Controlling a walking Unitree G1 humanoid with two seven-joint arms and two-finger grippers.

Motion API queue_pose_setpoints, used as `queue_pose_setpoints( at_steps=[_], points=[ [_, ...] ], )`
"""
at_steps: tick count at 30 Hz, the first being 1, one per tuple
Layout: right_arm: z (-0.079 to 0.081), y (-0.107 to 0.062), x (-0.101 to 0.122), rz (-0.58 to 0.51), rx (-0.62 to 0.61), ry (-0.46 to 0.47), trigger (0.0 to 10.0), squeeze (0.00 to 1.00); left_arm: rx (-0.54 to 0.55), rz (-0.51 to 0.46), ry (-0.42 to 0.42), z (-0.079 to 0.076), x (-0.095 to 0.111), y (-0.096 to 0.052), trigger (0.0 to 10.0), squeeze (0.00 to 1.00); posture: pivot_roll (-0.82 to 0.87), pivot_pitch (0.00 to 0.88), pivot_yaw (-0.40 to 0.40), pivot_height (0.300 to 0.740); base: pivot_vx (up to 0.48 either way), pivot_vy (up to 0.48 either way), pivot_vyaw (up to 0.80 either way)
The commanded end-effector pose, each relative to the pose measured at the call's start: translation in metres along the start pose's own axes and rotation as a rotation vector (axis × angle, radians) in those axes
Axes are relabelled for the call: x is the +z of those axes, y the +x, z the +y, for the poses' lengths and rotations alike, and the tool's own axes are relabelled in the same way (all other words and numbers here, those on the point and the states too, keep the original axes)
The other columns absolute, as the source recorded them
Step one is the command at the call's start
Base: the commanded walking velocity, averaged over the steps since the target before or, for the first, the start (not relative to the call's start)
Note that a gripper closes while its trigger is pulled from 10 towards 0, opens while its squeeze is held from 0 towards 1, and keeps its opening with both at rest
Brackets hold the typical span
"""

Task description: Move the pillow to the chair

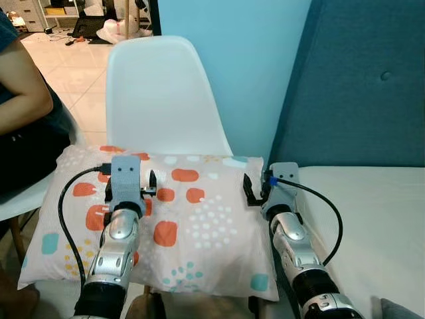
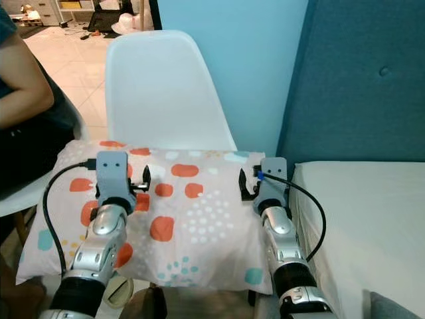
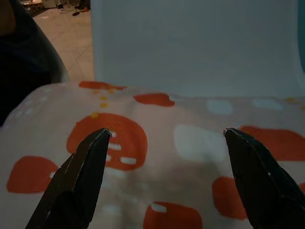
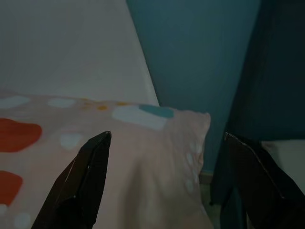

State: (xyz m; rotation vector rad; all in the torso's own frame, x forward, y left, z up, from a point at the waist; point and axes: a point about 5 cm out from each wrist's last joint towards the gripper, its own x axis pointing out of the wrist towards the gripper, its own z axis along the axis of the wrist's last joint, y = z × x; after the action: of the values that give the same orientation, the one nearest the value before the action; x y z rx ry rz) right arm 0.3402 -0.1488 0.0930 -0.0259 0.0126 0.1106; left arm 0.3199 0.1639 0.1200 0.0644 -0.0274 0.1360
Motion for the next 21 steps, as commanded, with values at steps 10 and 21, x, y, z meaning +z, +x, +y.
queue_pose_setpoints(
  at_steps=[10, 21],
  points=[
    [0.0055, 0.0023, 0.0016, 0.019, 0.080, -0.039, 10.0, 0.00, 0.056, -0.003, 0.000, 0.0093, -0.0049, -0.0118, 10.0, 0.00, 0.02, 0.077, -0.106, 0.676, 0.000, 0.000, 0.00],
    [0.0067, 0.0019, 0.0002, 0.020, 0.059, -0.001, 10.0, 0.00, 0.030, -0.013, 0.027, 0.0086, 0.0004, -0.0084, 10.0, 0.00, 0.03, 0.080, -0.074, 0.725, 0.000, 0.000, 0.00]
  ],
)
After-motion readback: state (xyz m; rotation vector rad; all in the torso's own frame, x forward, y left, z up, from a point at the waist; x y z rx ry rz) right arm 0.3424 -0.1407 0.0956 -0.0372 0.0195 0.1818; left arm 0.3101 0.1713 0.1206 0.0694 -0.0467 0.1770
